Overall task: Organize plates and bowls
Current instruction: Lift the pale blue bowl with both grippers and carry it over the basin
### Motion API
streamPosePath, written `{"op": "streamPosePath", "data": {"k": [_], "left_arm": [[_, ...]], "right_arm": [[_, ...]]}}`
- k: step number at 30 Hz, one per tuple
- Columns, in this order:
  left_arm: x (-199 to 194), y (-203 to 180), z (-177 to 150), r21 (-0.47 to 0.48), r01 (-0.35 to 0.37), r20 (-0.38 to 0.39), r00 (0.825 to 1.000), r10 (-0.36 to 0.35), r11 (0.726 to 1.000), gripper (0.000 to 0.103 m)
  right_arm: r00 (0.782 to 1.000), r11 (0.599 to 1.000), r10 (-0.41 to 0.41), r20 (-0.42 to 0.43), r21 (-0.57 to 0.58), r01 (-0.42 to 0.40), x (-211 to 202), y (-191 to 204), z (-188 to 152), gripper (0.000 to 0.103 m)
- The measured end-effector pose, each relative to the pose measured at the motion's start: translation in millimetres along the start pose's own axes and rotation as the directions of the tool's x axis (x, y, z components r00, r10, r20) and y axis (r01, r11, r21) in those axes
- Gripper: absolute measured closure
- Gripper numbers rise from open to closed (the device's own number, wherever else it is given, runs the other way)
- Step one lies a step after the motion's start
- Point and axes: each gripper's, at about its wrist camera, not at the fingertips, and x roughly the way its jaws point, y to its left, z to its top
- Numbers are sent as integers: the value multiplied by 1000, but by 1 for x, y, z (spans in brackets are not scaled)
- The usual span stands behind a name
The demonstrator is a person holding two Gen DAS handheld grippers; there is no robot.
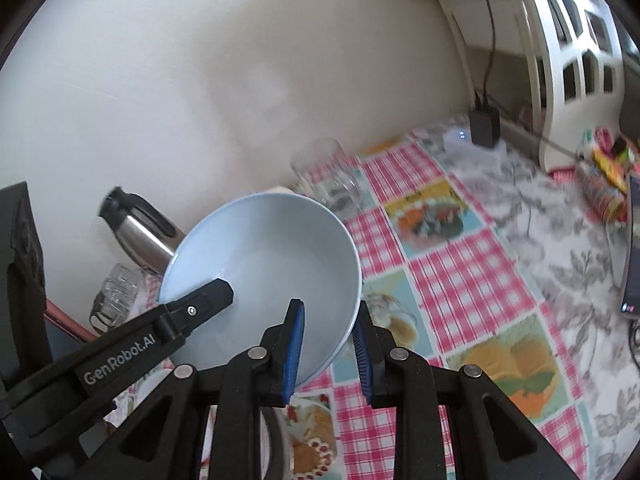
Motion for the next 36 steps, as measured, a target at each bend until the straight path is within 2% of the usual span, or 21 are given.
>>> {"op": "streamPosePath", "data": {"k": [6,12,21,36], "left_arm": [[-23,16,0,-42,19,35,999,-17,999,91],[-41,35,-4,-78,15,54,998,-11,997,91],[-58,71,-16,-125,6,56,998,1,992,91],[-80,132,-44,-199,-24,43,998,34,980,91]], "right_arm": [[999,999,21,39,-51,-19,-20,25,0,77],[998,995,36,44,-98,-31,-24,48,-10,77],[997,988,80,12,-133,-78,-23,77,-31,77],[993,966,107,-59,-231,-118,-12,127,-67,77]]}}
